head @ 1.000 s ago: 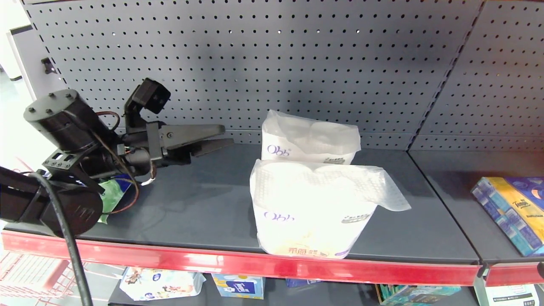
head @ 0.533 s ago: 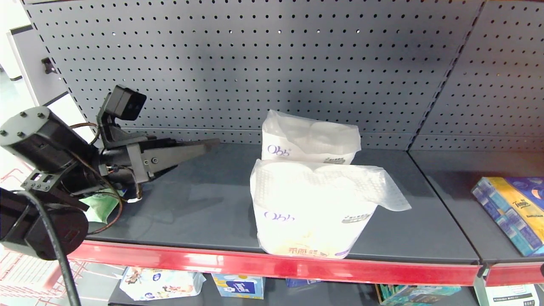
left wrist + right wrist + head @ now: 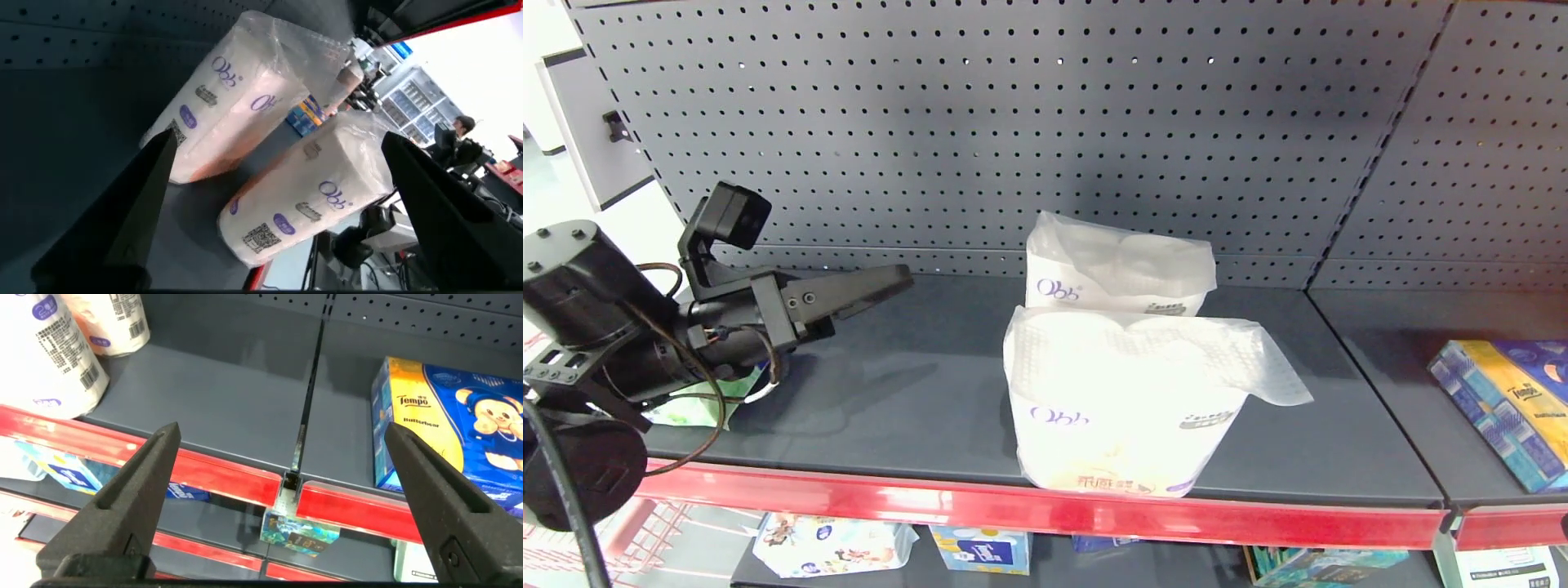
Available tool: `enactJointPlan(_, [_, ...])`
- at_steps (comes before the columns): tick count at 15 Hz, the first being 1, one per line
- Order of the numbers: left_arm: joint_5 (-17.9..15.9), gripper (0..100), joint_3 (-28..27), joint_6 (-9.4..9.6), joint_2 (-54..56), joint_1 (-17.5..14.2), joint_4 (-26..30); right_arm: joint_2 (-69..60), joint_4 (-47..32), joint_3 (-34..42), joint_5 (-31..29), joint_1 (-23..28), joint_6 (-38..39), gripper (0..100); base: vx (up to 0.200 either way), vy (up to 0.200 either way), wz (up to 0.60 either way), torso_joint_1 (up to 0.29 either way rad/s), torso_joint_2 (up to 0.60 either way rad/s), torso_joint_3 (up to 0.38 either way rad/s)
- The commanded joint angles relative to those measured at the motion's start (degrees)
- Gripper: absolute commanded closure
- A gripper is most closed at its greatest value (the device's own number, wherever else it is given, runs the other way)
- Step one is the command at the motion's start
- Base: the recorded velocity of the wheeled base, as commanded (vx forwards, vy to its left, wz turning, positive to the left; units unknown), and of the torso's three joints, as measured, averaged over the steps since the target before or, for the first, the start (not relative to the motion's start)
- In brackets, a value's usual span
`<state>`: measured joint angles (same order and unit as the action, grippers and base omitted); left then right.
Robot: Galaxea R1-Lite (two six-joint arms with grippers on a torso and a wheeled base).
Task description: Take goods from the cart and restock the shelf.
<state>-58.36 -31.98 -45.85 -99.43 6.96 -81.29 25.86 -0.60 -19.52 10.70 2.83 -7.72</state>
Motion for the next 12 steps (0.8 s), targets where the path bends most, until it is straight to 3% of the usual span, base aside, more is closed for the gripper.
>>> enactJointPlan(1, [0.52,0,0.07,-0.03,1.69,-0.28,1.57,-0.28,0.07,0.01,0.02,0.07,-0.02,0,0.000,0.000,0.00,0.000,0.00,0.000])
enactJointPlan(8, [11.69,0,-4.15,0.59,6.88,-0.11,19.50,-2.74,-0.37,1.32,0.02,0.07,-0.02,0,0.000,0.000,0.00,0.000,0.00,0.000])
enactJointPlan(11, [20.12,0,-4.85,3.92,7.05,-0.11,24.16,-3.27,-0.37,2.20,0.02,0.07,-0.02,0,0.000,0.000,0.00,0.000,0.00,0.000])
enactJointPlan(12, [26.19,0,-5.55,6.47,7.14,-0.02,27.41,-3.27,-0.28,2.64,0.02,0.07,-0.02,0,0.000,0.000,0.00,0.000,0.00,0.000])
